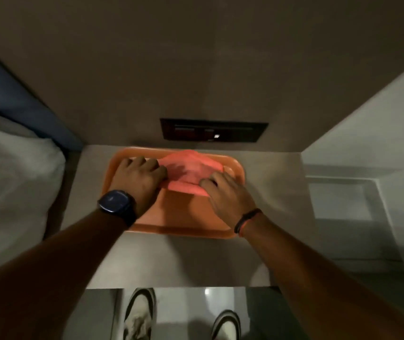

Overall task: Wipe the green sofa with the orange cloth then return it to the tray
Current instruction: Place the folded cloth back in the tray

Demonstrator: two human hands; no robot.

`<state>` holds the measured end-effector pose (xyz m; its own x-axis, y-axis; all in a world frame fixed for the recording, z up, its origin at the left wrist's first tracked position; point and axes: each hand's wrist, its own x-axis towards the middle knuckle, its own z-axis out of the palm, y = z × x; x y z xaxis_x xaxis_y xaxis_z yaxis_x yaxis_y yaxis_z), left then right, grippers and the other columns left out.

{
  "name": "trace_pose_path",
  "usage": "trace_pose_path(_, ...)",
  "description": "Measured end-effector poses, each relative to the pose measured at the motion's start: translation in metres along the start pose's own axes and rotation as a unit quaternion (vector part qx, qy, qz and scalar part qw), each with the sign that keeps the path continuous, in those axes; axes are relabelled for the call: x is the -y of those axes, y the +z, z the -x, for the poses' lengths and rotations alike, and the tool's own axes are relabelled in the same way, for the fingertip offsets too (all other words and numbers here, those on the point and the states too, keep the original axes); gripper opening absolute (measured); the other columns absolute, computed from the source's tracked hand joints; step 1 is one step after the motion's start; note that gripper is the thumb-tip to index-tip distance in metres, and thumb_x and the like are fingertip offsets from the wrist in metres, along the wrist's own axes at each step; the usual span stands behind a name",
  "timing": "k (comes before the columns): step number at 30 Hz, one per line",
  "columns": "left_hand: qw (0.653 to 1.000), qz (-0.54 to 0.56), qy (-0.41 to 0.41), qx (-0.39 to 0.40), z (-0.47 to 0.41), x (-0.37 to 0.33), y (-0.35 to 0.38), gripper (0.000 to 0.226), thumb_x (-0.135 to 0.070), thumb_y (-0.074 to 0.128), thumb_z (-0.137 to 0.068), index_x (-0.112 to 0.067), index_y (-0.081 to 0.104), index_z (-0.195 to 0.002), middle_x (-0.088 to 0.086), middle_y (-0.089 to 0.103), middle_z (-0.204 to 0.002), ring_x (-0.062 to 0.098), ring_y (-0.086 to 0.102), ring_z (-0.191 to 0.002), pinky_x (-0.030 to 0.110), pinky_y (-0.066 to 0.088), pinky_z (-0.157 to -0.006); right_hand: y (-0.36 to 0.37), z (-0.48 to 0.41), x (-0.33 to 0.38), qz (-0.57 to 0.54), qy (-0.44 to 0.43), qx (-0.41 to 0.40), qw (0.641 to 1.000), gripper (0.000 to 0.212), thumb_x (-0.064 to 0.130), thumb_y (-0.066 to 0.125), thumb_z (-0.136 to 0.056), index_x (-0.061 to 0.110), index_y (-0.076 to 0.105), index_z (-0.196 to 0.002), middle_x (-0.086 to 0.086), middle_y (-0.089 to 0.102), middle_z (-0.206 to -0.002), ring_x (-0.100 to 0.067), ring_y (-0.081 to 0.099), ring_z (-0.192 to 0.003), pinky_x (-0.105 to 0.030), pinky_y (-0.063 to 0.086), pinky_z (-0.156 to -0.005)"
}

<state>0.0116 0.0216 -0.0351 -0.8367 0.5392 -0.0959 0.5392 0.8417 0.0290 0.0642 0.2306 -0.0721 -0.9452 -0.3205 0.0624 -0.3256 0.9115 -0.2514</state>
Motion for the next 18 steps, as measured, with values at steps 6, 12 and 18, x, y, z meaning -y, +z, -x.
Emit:
trace_pose_path(6,0.976,0.102,-0.021,0.192,0.018,0.014,0.082,0.082,-0.086,0.011,-0.068,-0.037,0.034,-0.129,0.001,0.049,-0.133,0.027,0.048,-0.114,0.046,0.039,-0.094,0.083,0.015,0.011,-0.022,0.063,0.165,0.984,0.049,0.057,0.050,-0.085,0.017,0.058,-0.114,-0.009,0.060,-0.112,-0.031,0.053,-0.105,-0.042,0.040,-0.089)
trace_pose_path(12,0.977,0.123,0.006,0.173,-0.029,0.013,0.119,0.103,-0.071,0.054,-0.066,-0.032,-0.003,-0.143,0.000,0.003,-0.158,0.027,0.005,-0.143,0.054,0.015,-0.113,0.104,-0.015,-0.003,-0.020,0.086,0.054,0.995,0.066,0.059,0.036,-0.087,0.022,0.032,-0.142,-0.021,0.032,-0.149,-0.037,0.026,-0.138,-0.048,0.023,-0.110)
trace_pose_path(18,0.970,0.098,-0.017,0.222,-0.034,0.007,0.145,0.119,-0.073,0.061,-0.059,-0.032,-0.014,-0.142,-0.003,-0.016,-0.156,0.024,-0.015,-0.142,0.056,0.002,-0.113,0.133,-0.014,-0.009,0.024,0.102,0.153,0.983,0.077,0.063,0.038,-0.086,0.029,0.007,-0.148,-0.014,0.005,-0.159,-0.030,0.001,-0.145,-0.053,0.006,-0.115)
